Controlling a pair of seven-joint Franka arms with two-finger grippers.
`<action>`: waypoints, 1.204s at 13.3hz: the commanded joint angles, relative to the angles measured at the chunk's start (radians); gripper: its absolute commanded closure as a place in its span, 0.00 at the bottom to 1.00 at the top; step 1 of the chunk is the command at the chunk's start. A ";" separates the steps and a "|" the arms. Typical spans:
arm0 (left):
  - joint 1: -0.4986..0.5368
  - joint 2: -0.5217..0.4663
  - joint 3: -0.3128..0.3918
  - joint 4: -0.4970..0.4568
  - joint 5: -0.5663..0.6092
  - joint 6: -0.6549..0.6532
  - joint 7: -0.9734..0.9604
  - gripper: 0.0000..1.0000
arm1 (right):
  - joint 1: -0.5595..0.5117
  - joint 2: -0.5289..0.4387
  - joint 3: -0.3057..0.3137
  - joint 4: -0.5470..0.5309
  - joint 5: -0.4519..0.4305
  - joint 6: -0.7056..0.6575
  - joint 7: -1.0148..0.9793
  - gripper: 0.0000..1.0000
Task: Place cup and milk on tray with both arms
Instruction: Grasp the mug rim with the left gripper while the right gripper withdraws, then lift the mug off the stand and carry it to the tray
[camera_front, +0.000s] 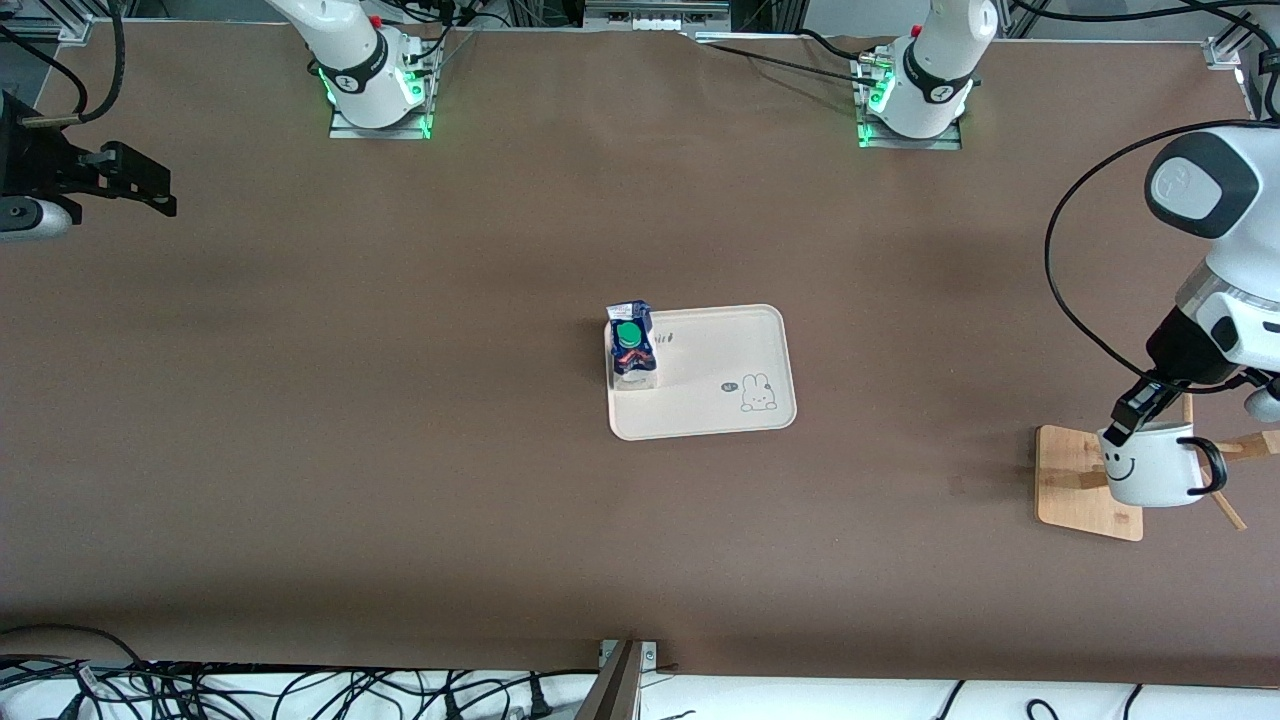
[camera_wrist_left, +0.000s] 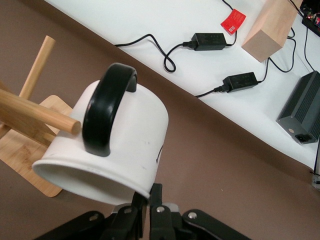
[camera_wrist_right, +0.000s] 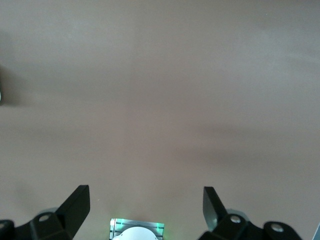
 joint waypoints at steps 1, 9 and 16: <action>-0.003 -0.007 -0.041 0.064 0.021 -0.115 0.028 1.00 | -0.011 0.006 0.001 0.019 -0.010 -0.004 0.004 0.00; -0.029 -0.004 -0.137 0.367 0.108 -0.871 0.024 1.00 | -0.020 0.008 -0.006 0.019 -0.008 -0.004 0.002 0.00; -0.072 -0.002 -0.216 0.406 0.110 -1.229 0.016 1.00 | -0.022 0.008 -0.006 0.019 -0.008 -0.004 0.002 0.00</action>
